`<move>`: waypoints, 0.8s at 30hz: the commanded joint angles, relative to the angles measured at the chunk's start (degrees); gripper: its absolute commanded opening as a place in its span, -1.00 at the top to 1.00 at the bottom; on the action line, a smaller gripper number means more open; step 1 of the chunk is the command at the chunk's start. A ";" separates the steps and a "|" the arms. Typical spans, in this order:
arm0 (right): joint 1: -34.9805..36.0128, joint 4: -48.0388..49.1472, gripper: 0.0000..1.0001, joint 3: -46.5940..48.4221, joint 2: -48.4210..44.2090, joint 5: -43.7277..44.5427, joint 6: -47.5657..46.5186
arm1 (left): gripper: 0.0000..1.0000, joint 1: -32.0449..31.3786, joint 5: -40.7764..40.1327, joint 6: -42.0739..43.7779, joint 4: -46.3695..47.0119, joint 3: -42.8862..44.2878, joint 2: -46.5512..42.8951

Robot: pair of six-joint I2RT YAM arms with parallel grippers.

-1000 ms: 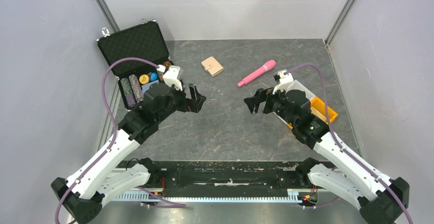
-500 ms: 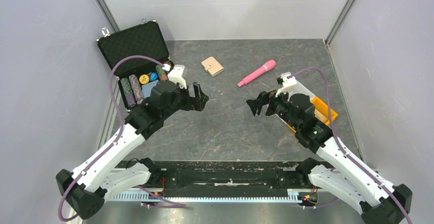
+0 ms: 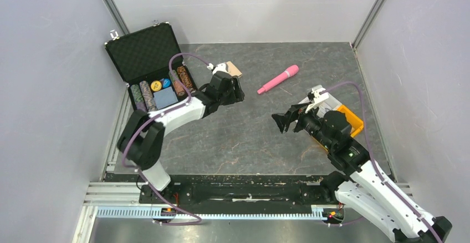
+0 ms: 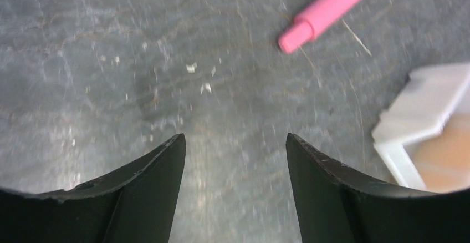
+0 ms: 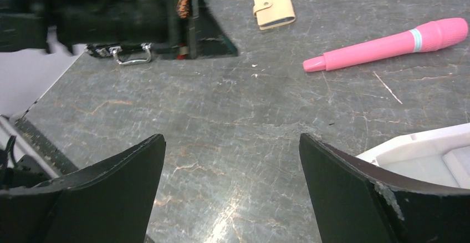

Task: Take the credit cards out of the card holder
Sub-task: Move the card holder to the center of the board.

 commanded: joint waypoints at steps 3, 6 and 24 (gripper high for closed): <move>0.23 -0.25 -0.87 0.72 -5.04 -3.79 1.19 | -0.37 5.36 -1.01 -10.26 15.00 5.28 10.60; 0.17 -0.32 -0.87 0.72 -6.73 -4.15 1.67 | -0.31 8.07 2.18 -13.96 18.26 6.67 14.86; 0.19 -1.09 -0.88 1.34 -8.23 -2.08 2.22 | 0.07 15.93 11.73 -26.26 27.98 14.07 32.99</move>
